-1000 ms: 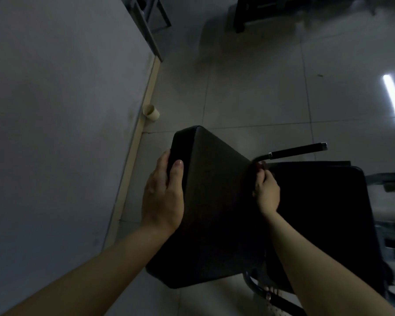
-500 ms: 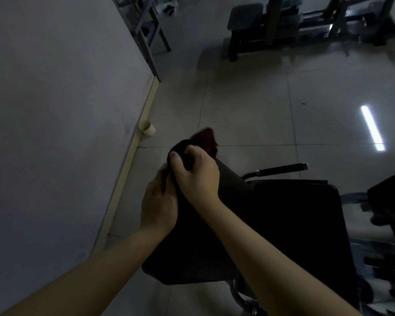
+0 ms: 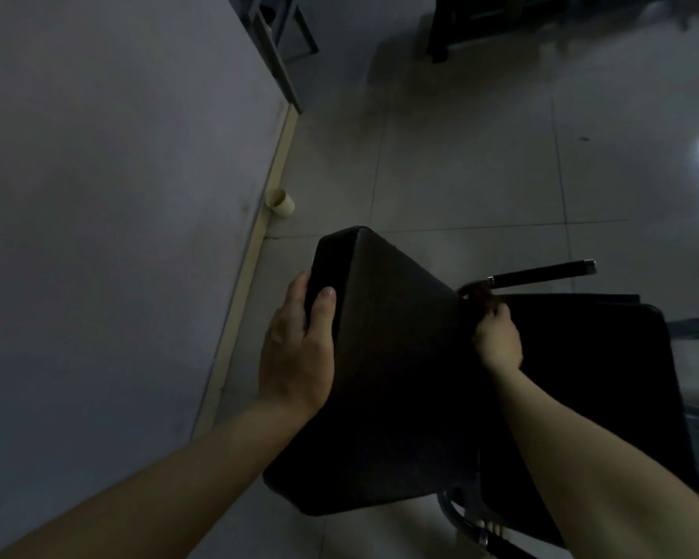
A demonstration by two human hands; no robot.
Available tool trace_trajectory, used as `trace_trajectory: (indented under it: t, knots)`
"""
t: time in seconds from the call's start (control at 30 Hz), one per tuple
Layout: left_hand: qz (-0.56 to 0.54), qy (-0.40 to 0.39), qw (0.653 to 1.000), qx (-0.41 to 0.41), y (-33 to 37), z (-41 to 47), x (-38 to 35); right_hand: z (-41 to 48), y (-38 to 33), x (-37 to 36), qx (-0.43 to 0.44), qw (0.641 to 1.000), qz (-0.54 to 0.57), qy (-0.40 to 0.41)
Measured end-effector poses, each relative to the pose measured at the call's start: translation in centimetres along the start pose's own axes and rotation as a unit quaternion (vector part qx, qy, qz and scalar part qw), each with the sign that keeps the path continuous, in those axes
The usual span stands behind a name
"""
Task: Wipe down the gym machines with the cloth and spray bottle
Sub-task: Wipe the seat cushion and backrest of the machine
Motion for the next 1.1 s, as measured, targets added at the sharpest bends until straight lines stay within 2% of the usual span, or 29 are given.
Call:
trace_trajectory:
  t: [0.07,0.1,0.13,0.2,0.3,0.4,0.47,0.53,0.57,0.63,0.73,0.83,0.97,1.1]
  knots:
    - [-0.002,0.002,1.000,0.004,-0.1,0.0,0.0,0.2,6.0,-3.1,-0.084,0.994,-0.022,-0.058]
    - [-0.003,0.002,1.000,0.006,-0.2,0.0,0.1,-0.7,7.7,-4.0,-0.117,0.990,0.003,-0.078]
    - [-0.003,0.001,1.000,0.007,-0.2,0.0,0.1,-1.9,8.0,-4.3,-0.136,0.986,0.034,-0.090]
    - [-0.001,0.002,1.000,0.011,-0.3,-0.1,0.1,-3.9,6.8,-3.4,-0.136,0.987,0.063,-0.063]
    - [0.004,0.006,1.000,0.005,-0.1,-0.2,0.2,-6.2,0.8,0.3,-0.040,0.997,0.067,0.003]
    - [-0.004,0.007,1.000,0.010,-0.3,-0.2,0.3,-10.9,-6.8,3.6,0.058,0.991,0.119,0.012]
    - [-0.001,0.010,1.000,0.008,-0.3,-0.2,0.4,-15.7,-13.9,6.0,0.201,0.962,0.181,0.030]
    - [-0.005,0.016,1.000,0.009,-0.4,-0.1,0.5,-19.0,-18.2,8.0,0.330,0.927,0.148,0.095]
    - [-0.007,0.015,1.000,0.009,-0.4,-0.2,0.4,-18.8,-18.8,8.0,0.357,0.919,0.121,0.118]
    - [-0.011,0.009,1.000,0.005,-0.3,-0.1,0.3,-14.5,-17.2,7.5,0.328,0.931,0.082,0.139]
    - [-0.008,0.006,1.000,0.004,-0.6,0.2,0.2,-5.2,-9.9,4.7,0.186,0.975,-0.002,0.125]
    - [-0.007,0.006,1.000,-0.003,-0.7,0.4,0.1,-0.7,-4.4,2.4,0.098,0.989,-0.069,0.091]
    - [-0.009,0.005,1.000,-0.003,-0.9,0.5,0.1,-0.4,-1.4,1.1,0.051,0.991,-0.117,0.034]
    - [-0.002,0.007,1.000,-0.001,-0.7,0.4,0.0,-4.9,1.1,-0.7,0.052,0.982,-0.181,-0.025]
Point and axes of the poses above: each hand's wrist, its own z-axis towards the middle knuckle, its own x-axis out of the back of the hand, y = z × x, the point moved 10 cm from there along z, towards the middle knuckle, and after that the axes turned 15 degrees about -z, right-handed, at the moved point
